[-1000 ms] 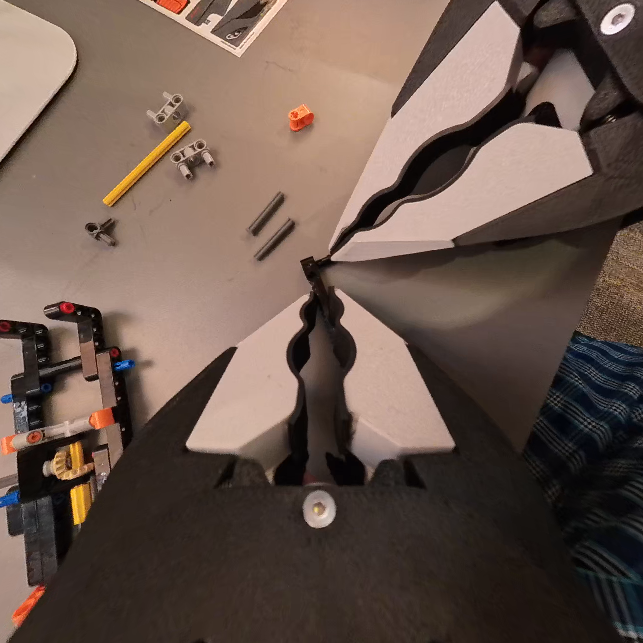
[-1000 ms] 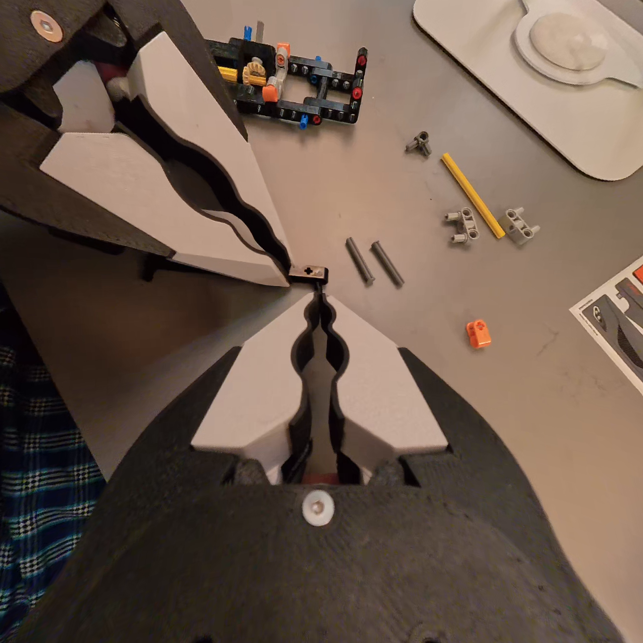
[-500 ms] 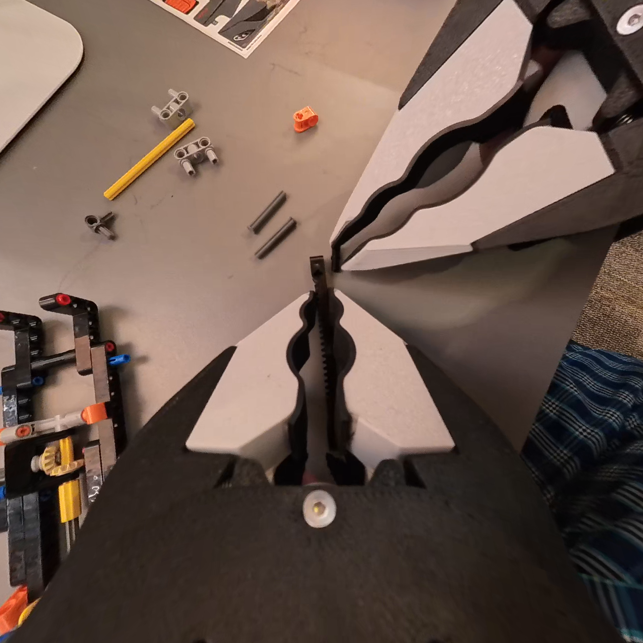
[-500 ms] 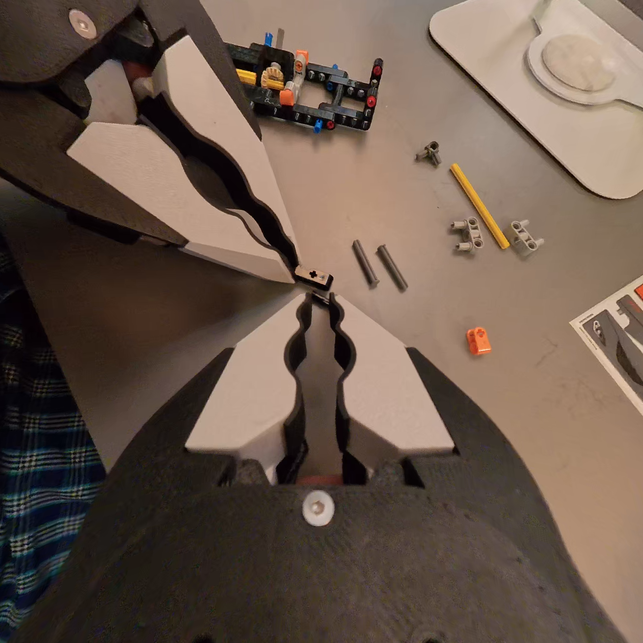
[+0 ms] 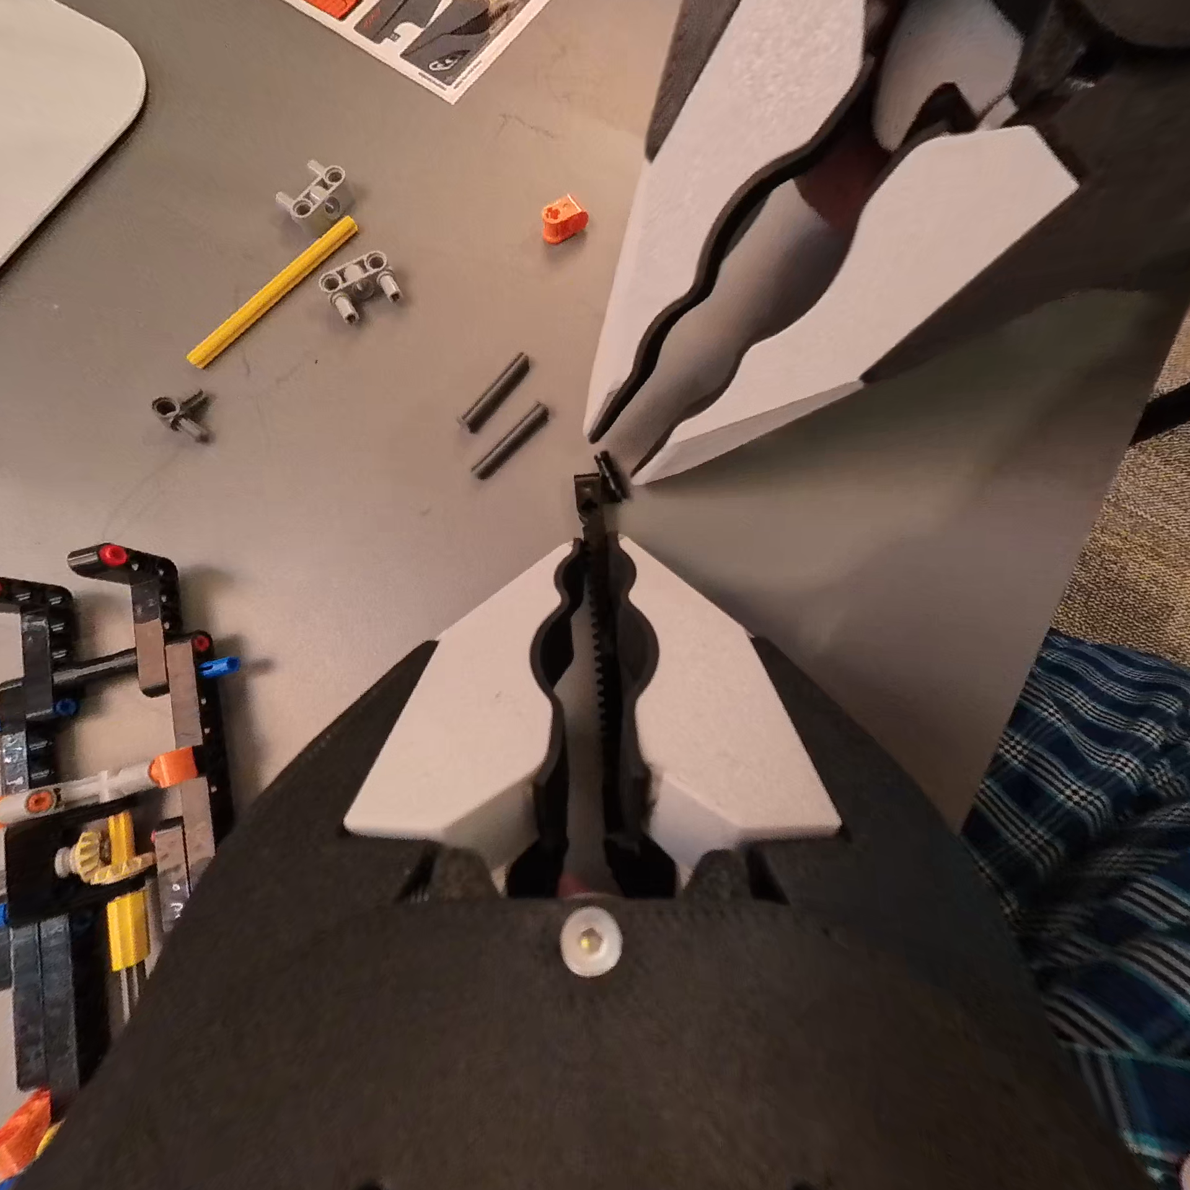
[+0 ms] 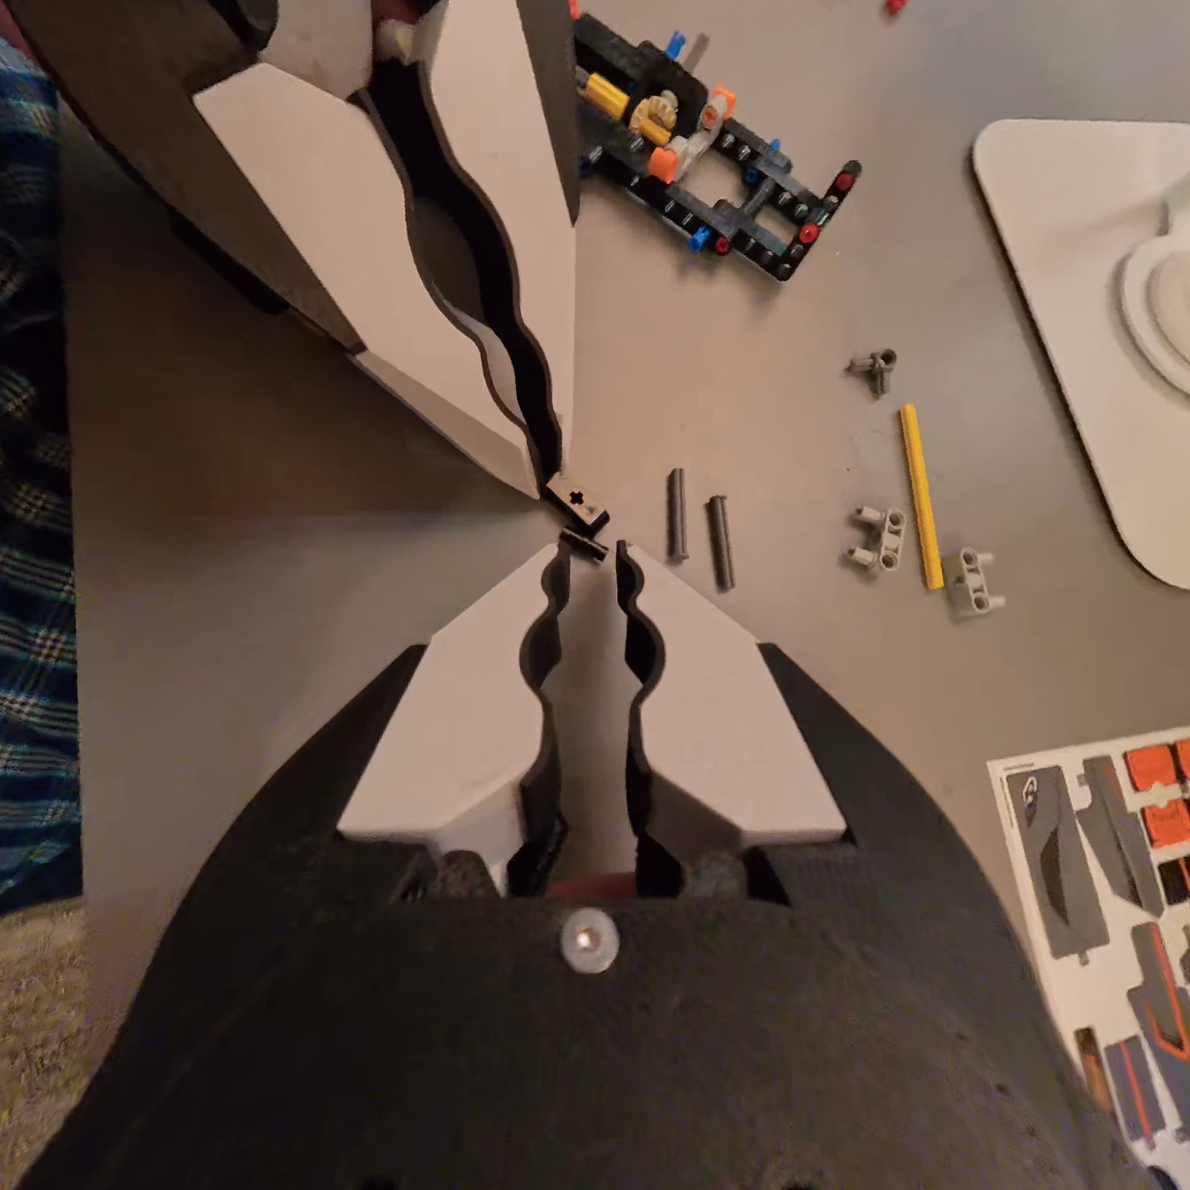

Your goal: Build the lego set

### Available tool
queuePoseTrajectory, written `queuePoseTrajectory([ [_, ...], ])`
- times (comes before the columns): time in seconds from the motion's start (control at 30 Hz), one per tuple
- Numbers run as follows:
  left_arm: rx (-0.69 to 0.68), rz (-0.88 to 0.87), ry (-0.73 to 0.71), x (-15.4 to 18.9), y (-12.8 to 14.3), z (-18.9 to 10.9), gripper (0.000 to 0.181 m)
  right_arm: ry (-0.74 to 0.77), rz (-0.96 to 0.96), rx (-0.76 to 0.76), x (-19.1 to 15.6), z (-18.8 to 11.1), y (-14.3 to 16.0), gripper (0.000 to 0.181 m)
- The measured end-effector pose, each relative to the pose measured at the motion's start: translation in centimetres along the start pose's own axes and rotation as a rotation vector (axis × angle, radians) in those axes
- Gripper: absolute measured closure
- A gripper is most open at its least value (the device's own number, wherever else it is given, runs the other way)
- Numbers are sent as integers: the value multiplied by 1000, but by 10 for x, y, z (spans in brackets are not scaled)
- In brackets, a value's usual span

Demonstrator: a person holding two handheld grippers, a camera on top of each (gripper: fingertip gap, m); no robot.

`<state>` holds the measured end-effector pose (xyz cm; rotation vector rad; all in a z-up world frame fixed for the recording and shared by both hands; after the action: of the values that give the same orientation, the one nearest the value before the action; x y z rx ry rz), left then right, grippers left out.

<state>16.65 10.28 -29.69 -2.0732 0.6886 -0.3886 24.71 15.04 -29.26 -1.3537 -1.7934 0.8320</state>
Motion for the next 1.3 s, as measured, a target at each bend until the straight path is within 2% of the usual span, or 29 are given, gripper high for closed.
queuePoseTrajectory([
  [0.3, 0, -4, 7, -1, 0, 1, 176, -144, -70, -5, 5, 7, 1, 175],
  [0.8, 2, -7, -6, -1, -1, 1, 176, -21, 73, -24, -5, 1, 4, 179],
  [0.87, 4, -6, -9, -1, -1, 1, 176, -8, 89, -20, -7, 0, 3, 168],
  [1.13, 4, 0, -11, -1, -1, 2, 176, -48, -15, -8, -9, 1, -1, 167],
  [1.3, 5, -3, -9, -2, -1, 2, 176, -52, 2, -26, -3, -3, -1, 163],
])
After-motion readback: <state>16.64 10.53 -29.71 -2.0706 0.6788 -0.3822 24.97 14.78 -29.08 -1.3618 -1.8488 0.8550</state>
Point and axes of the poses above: each gripper's, where its closed fingertips meet, z out along the fingers, y out of its underside, x = y × z across the jaws, the point moved 6 cm from there along -z, back along the fingers, and after that the axes turned 13 degrees about x, right-handed, at the moved point
